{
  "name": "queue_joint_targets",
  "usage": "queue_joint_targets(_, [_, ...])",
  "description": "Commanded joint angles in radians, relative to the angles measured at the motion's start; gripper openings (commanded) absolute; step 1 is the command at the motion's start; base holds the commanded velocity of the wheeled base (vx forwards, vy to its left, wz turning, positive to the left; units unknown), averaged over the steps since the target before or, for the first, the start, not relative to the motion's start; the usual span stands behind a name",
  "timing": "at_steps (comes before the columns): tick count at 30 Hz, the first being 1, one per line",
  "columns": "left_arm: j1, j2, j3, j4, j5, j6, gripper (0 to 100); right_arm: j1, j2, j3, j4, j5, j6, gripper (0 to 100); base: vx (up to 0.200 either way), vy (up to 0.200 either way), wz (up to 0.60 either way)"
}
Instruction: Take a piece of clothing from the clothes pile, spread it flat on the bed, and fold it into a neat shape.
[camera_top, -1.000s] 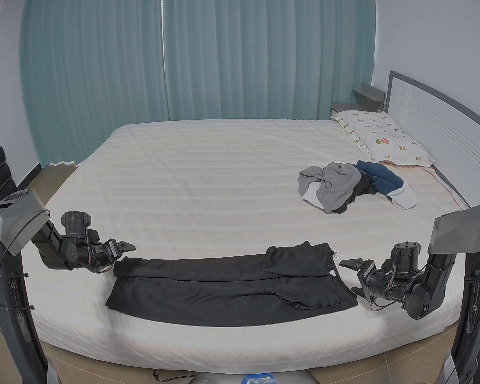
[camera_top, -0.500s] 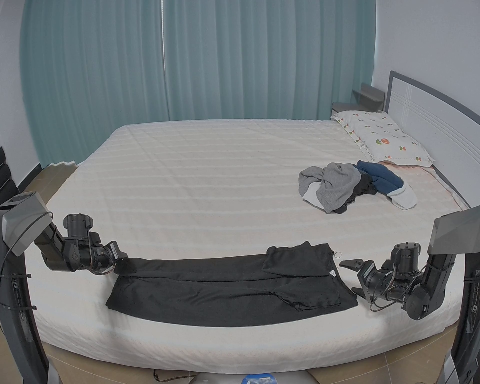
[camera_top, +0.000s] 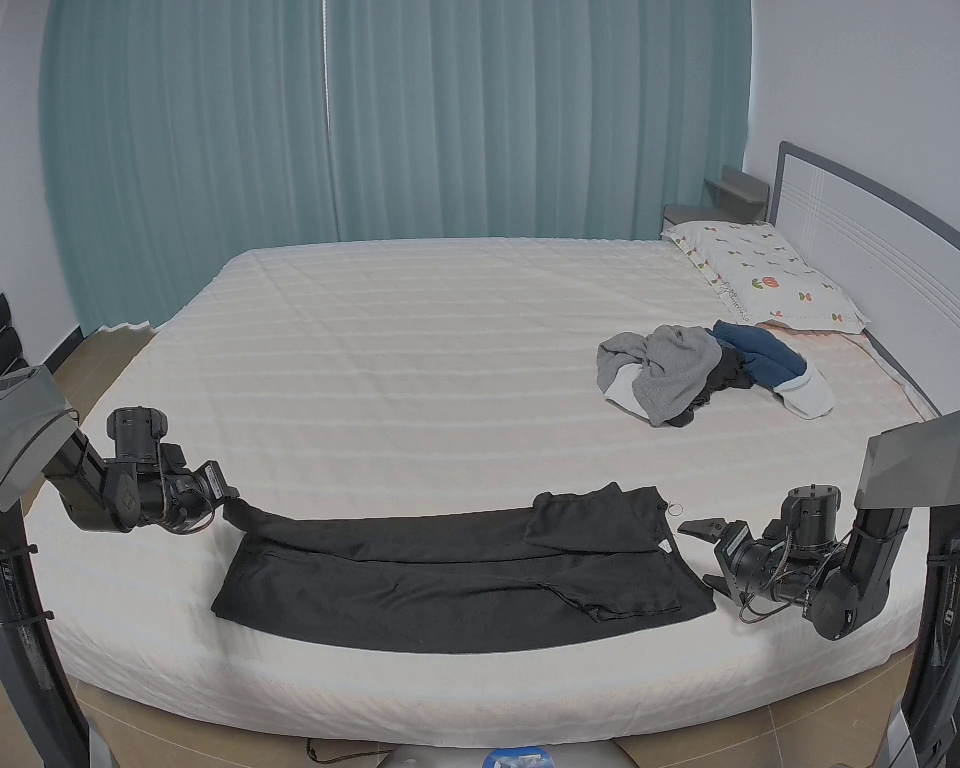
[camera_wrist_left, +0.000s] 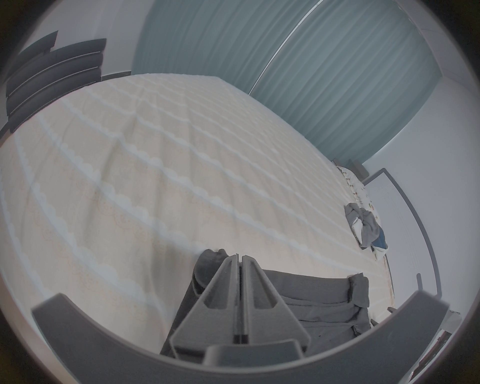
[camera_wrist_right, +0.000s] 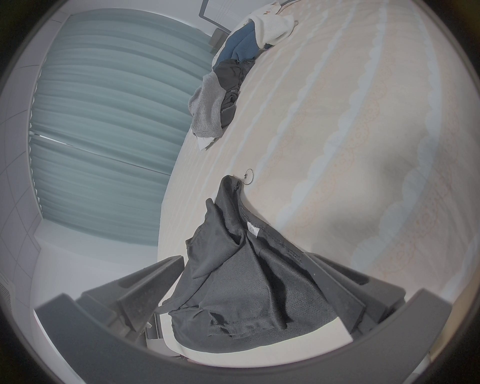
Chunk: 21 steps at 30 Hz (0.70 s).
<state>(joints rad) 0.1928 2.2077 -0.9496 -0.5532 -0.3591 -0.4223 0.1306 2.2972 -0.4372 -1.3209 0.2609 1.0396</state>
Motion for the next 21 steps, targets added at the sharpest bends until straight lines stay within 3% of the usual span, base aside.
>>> queue_joint_targets(1, [0.005,-0.039,0.012,-0.016,-0.015,-0.019,0,0.001,0.002,-0.005,-0.001,-0.005,0.0,100,0.0,0.0,0.0])
queue_joint_targets(6, [0.007,-0.032,0.015,-0.074,-0.047,-0.065,0,0.003,-0.01,-0.006,-0.005,-0.008,0.004,100,0.0,0.0,0.0])
queue_joint_targets(7, [0.01,-0.032,0.025,-0.137,-0.053,-0.131,0,0.017,-0.047,-0.006,0.002,-0.017,0.002,100,0.0,0.0,0.0])
queue_joint_targets(11, [0.01,-0.031,0.032,-0.168,-0.053,-0.142,0,0.043,-0.065,-0.018,0.034,-0.055,-0.003,100,0.0,0.0,0.0])
queue_joint_targets(14, [0.01,-0.031,0.04,-0.171,-0.053,-0.142,0,0.083,-0.107,-0.1,0.155,-0.144,-0.004,100,0.0,0.0,0.0])
queue_joint_targets(21, [0.008,-0.029,0.041,-0.171,-0.053,-0.144,0,0.17,-0.131,-0.288,0.414,-0.203,0.004,100,0.0,0.0,0.0])
